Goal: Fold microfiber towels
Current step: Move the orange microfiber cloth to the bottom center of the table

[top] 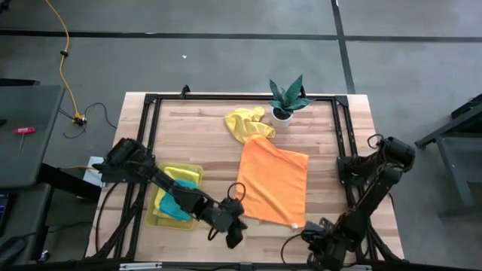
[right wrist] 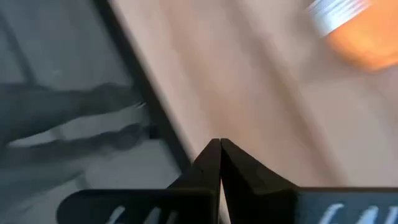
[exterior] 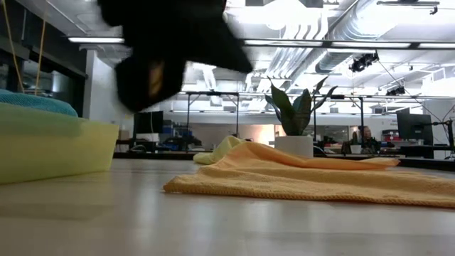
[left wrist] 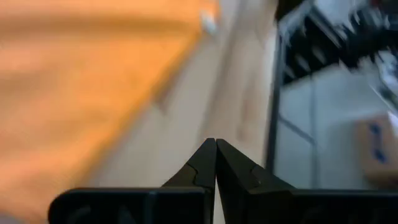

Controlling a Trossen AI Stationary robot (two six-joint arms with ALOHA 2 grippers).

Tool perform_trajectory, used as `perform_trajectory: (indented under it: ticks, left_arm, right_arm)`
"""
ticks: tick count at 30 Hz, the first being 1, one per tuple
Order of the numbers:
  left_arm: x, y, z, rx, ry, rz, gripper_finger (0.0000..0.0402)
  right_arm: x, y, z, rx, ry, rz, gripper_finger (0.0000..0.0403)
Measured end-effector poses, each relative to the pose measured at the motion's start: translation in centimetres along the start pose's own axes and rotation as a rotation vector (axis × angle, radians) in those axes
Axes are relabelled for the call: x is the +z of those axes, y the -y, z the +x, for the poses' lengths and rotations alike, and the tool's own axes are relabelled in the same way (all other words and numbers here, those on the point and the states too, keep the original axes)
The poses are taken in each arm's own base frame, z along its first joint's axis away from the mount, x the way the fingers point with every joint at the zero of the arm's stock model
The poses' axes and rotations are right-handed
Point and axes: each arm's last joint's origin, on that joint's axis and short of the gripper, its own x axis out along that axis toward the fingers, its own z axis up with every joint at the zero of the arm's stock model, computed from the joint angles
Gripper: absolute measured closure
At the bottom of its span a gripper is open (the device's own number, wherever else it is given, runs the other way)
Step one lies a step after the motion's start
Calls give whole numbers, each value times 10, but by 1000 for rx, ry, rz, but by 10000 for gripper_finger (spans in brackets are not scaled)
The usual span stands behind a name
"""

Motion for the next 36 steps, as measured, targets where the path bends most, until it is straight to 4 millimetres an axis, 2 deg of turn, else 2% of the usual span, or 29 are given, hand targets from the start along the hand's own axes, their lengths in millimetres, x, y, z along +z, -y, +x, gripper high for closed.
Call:
perform_trajectory:
  ticks: [5, 8, 10, 14, 18, 22, 29, 33, 36]
  left_arm:
    - [23, -16, -4, 195, 146, 75, 402]
    - [25, -31, 7, 274, 139, 94, 401]
    - [14, -43, 13, 354, 68, 131, 402]
    - [-12, -47, 19, 422, -38, 182, 402]
    - [-27, -41, 18, 480, -53, 210, 401]
    - [-33, -33, 18, 458, -34, 187, 401]
    - [-60, -24, 23, 410, -77, 118, 402]
    - [-69, -12, 14, 367, -60, 100, 401]
    - [-68, 4, 8, 331, -71, 217, 401]
  right_arm:
    - [17, 11, -8, -129, 135, 61, 403]
    - [26, 16, -8, -174, 220, 99, 403]
    - [32, 18, -8, -190, 243, 112, 403]
    - [40, 24, -10, -243, 264, 150, 403]
    - [48, 32, -29, -270, 296, 216, 403]
    - [57, 49, -62, -344, 311, 280, 403]
    - [86, 83, -113, -407, 327, 372, 403]
    - [103, 94, -126, -379, 297, 359, 403]
    - [115, 101, -130, -364, 211, 313, 403]
